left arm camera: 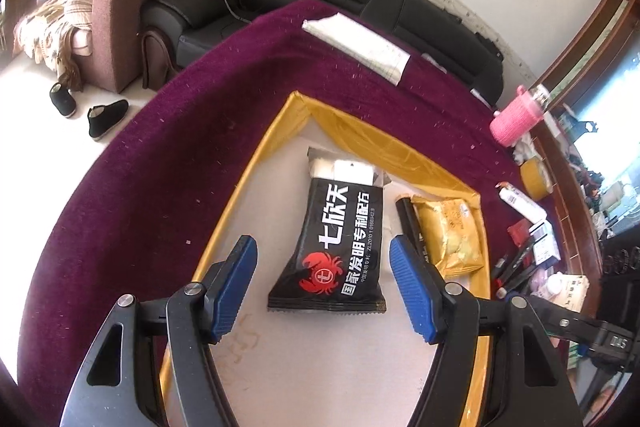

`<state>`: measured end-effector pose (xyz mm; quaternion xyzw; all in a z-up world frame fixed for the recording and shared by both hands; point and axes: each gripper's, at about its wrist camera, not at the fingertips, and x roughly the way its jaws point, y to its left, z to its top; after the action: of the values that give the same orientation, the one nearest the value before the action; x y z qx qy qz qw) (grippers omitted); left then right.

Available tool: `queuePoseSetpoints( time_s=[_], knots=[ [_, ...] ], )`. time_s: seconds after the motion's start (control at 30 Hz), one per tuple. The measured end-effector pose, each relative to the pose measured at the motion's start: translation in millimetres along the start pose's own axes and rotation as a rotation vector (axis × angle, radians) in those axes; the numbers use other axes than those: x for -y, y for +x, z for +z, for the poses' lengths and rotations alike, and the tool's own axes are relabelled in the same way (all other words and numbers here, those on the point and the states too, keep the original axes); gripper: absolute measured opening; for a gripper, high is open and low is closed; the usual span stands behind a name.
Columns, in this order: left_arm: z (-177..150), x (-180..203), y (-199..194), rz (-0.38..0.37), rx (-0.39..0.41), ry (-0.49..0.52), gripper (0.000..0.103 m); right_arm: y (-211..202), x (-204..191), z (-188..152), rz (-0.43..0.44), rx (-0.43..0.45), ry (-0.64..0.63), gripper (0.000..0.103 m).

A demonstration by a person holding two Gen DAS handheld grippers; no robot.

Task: Organize objects
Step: 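Move both grippers back to the remaining markers and bottles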

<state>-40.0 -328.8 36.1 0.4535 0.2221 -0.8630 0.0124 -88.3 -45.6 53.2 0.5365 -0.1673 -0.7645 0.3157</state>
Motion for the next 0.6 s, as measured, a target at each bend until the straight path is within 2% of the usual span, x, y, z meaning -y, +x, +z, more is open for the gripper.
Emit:
queuePoseSetpoints(
  time_s=[0.07, 0.1, 0.17, 0.23, 0.3, 0.33, 0.47, 0.6],
  knots=[
    [1.8, 4.3, 13.2, 0.026, -0.037, -0.007, 0.063, -8.4, 8.3, -5.5, -0.012, 0.022, 0.012, 0.055],
    [3.6, 7.7, 17.7, 0.066, -0.035, -0.002, 0.063, -13.5, 13.2, -7.1, -0.012, 0.033, 0.018, 0.055],
    [8.1, 15.2, 24.9, 0.088, -0.029, 0.007, 0.064, -25.3, 25.4, -10.9, -0.002, 0.044, 0.028, 0.055],
    [12.4, 24.6, 29.0, 0.06, -0.035, 0.025, 0.065, -35.5, 23.2, -18.6, 0.016, 0.049, 0.04, 0.055],
    [14.4, 32.8, 29.9, -0.025, -0.057, 0.017, 0.065, -38.8, 26.5, -20.9, 0.029, 0.051, 0.044, 0.055],
    [14.5, 36.3, 27.8, -0.027, -0.058, 0.017, 0.065, -42.9, 29.0, -24.2, 0.031, 0.054, 0.043, 0.055],
    [7.0, 47.4, -1.6, -0.011, 0.008, 0.061, 0.065, -66.7, 31.0, -32.1, 0.026, 0.086, 0.028, 0.055],
    [-5.0, 63.3, -35.4, -0.002, 0.071, 0.139, 0.067, -102.1, 37.1, -42.3, -0.012, 0.164, 0.008, 0.055]
  ],
)
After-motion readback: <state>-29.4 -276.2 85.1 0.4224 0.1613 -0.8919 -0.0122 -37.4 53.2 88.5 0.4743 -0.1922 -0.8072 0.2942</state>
